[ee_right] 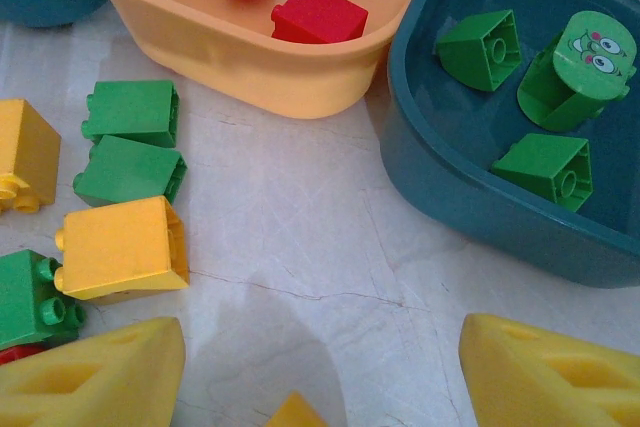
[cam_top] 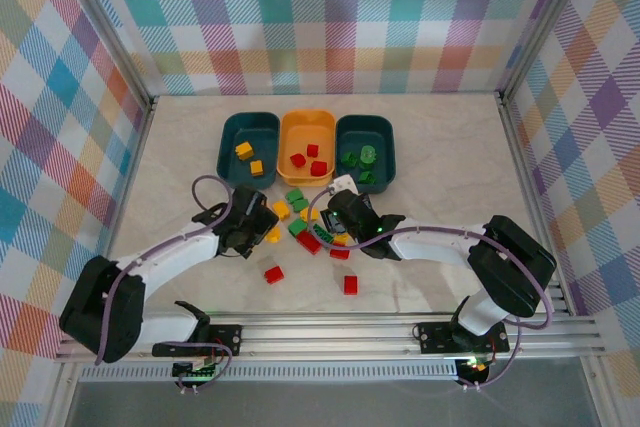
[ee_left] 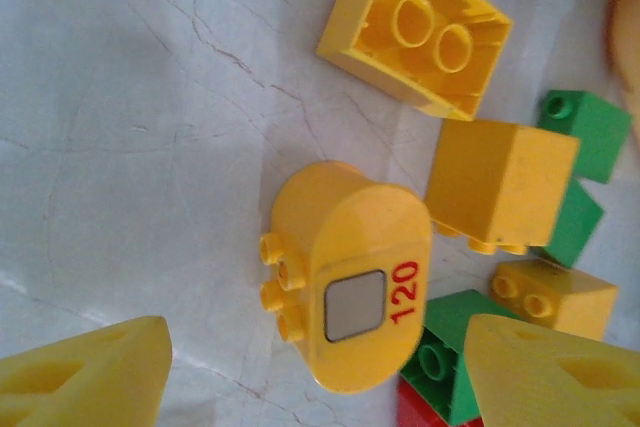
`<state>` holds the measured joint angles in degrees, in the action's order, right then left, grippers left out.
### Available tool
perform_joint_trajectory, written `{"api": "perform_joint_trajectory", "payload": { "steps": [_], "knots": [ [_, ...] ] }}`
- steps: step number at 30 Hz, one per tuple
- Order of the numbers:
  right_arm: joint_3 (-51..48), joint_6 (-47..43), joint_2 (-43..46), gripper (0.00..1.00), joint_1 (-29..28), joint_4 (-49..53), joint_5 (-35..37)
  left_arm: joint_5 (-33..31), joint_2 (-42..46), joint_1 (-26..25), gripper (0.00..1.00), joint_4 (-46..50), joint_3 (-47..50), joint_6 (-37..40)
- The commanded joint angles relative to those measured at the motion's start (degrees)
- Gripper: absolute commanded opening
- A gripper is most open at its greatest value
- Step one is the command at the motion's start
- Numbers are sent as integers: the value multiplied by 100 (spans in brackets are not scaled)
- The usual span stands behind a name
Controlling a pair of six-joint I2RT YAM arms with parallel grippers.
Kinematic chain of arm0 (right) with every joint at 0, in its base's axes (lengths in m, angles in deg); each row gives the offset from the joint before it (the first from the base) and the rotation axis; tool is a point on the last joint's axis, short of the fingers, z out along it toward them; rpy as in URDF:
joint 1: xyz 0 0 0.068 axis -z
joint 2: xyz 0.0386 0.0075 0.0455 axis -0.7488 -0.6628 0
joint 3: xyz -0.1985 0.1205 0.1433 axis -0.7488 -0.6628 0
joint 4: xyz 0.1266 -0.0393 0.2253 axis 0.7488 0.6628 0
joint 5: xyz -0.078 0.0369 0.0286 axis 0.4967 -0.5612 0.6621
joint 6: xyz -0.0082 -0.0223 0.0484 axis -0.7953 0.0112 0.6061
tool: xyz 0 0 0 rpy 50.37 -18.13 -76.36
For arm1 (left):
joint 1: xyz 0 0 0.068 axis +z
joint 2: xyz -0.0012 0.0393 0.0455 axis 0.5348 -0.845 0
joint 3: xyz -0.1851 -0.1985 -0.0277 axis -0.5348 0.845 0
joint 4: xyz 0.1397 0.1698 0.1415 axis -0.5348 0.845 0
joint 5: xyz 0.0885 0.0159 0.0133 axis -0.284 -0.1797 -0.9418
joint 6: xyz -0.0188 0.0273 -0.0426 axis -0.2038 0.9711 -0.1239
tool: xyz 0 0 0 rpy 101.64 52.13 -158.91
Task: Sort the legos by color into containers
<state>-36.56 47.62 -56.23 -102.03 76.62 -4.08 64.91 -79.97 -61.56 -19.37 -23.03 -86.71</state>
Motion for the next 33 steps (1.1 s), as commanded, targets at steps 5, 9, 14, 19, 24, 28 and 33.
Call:
{"api": "perform_joint_trajectory", "payload": {
  "steps": [5,9,14,19,24,28,33],
  "knots": [
    [83,41,-21,73,10,54,55,174,-736,-52,73,-367,-183,269],
    [80,14,-2,73,10,49,84,307,-1066,-56,69,-419,-165,343],
    [83,19,-10,72,10,45,82,227,-1022,-63,65,-423,-42,369],
    [110,13,-46,72,10,51,80,94,-969,-65,62,-419,-41,446],
    [111,11,-40,72,10,60,83,111,-1124,-56,58,-649,-69,529],
    [111,11,-30,73,10,64,79,160,-1277,-57,53,-699,-95,597],
    [101,3,-29,72,10,62,82,257,-1156,-65,40,-675,-113,659]
  ]
}}
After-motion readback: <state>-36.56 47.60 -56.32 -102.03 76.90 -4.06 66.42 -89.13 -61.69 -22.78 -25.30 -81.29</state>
